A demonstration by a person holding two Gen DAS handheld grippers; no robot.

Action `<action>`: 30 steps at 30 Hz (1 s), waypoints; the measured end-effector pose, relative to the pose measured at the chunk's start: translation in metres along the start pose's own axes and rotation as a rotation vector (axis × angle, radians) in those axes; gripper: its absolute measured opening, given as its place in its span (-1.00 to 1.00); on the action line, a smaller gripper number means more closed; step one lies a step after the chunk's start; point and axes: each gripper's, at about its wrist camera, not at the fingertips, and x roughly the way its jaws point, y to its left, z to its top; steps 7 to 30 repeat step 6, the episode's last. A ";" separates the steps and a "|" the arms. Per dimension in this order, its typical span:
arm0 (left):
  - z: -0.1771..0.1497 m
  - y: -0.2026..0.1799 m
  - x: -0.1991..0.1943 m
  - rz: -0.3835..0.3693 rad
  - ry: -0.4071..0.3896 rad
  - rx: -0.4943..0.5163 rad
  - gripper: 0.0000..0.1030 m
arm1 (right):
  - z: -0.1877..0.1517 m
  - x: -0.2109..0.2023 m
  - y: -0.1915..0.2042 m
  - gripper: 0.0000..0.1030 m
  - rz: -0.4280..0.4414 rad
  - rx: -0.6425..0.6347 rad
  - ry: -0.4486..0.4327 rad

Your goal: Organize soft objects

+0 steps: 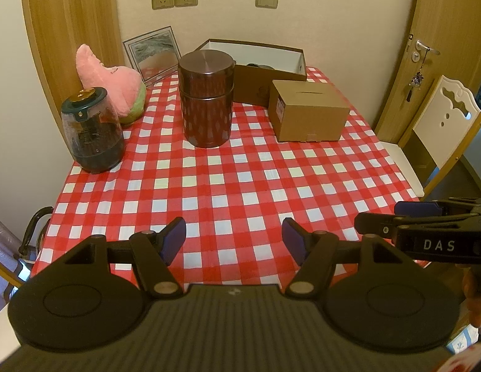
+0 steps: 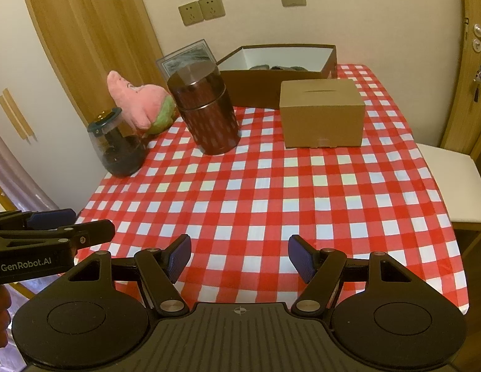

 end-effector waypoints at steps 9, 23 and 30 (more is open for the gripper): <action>0.001 -0.004 0.007 -0.004 0.016 -0.011 0.29 | -0.002 0.004 0.003 0.34 -0.004 0.003 0.012; 0.001 -0.004 0.007 -0.004 0.016 -0.011 0.29 | -0.002 0.004 0.003 0.34 -0.004 0.003 0.012; 0.001 -0.004 0.007 -0.004 0.016 -0.011 0.29 | -0.002 0.004 0.003 0.34 -0.004 0.003 0.012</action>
